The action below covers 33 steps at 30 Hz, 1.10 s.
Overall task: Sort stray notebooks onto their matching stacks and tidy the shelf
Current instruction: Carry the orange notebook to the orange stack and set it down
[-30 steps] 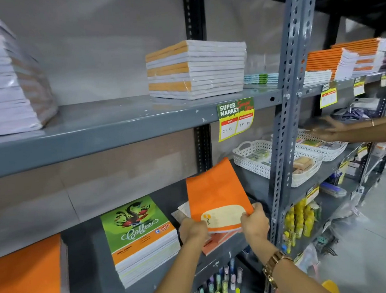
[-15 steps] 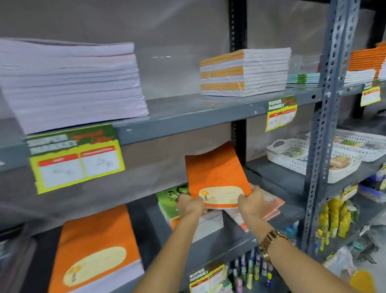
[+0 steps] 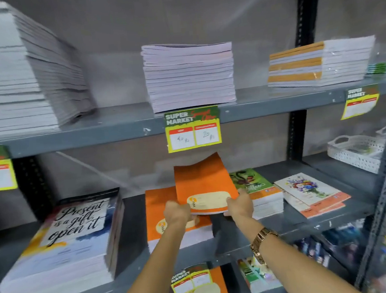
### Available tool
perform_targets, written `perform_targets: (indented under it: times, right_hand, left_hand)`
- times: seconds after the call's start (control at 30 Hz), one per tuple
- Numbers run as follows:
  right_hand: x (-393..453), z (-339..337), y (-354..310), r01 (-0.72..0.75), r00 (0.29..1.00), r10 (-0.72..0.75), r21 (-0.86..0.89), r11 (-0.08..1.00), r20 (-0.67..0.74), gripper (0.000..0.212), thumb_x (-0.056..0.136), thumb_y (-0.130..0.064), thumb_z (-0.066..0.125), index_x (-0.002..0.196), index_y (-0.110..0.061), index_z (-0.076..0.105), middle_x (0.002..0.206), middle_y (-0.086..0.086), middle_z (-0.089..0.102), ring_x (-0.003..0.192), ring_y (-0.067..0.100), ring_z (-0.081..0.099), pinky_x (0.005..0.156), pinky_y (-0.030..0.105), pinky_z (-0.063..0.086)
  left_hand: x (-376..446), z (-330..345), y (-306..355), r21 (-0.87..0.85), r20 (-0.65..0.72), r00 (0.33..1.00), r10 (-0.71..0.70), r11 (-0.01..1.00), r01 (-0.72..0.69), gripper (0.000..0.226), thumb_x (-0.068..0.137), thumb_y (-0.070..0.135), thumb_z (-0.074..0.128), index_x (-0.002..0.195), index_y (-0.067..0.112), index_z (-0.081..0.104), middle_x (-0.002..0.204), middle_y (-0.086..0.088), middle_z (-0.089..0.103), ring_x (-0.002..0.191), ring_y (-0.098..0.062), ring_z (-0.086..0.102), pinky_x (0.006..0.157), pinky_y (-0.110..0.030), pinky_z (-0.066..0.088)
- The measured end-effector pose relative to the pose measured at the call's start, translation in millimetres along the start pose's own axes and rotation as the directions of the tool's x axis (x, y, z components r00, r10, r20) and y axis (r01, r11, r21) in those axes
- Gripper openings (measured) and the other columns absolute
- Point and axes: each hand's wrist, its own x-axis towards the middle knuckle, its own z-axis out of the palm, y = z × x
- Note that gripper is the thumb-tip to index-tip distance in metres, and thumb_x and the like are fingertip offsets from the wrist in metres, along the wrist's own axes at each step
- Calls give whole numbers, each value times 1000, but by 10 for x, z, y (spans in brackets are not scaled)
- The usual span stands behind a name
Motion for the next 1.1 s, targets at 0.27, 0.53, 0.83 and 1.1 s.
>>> perform_targets:
  times: [0.27,0.53,0.83,1.1]
  right_hand:
    - [-309,600,74,-80,990,73,50,996,124,21,83,-11,68,103,-5,67,106,18,71,88,37,69,81,50,57]
    - [-229,664,11,-41,965,68,-108,993,254,28,85,9,52,109,0,63,112,16,67,102,33,65,84,36,54]
    - [-93,298,54,308,945,-322,-492,814,59,34,84,-8,60,115,-19,63,112,7,68,108,25,60,80,32,53]
    - [540,-504,250,353,875,-479,-592,725,-65,34,76,-9,62,110,-16,65,107,8,69,104,28,56,86,34,46]
  left_hand:
    - [131,-671,-415,146,-82,997,11,989,1,25,85,5,61,108,-4,59,110,-23,67,93,-38,68,84,-45,58]
    - [197,-805,-523,397,-89,991,96,916,-53,18,85,8,57,95,2,72,102,-17,73,88,-30,66,78,-33,54]
    - [-37,-368,-243,546,-118,952,282,819,-174,17,85,11,56,98,8,67,116,-12,59,91,-30,64,69,-30,47]
    - [-219,544,62,390,51,927,371,847,-360,20,81,3,54,91,10,70,107,-12,69,95,-30,65,80,-34,55]
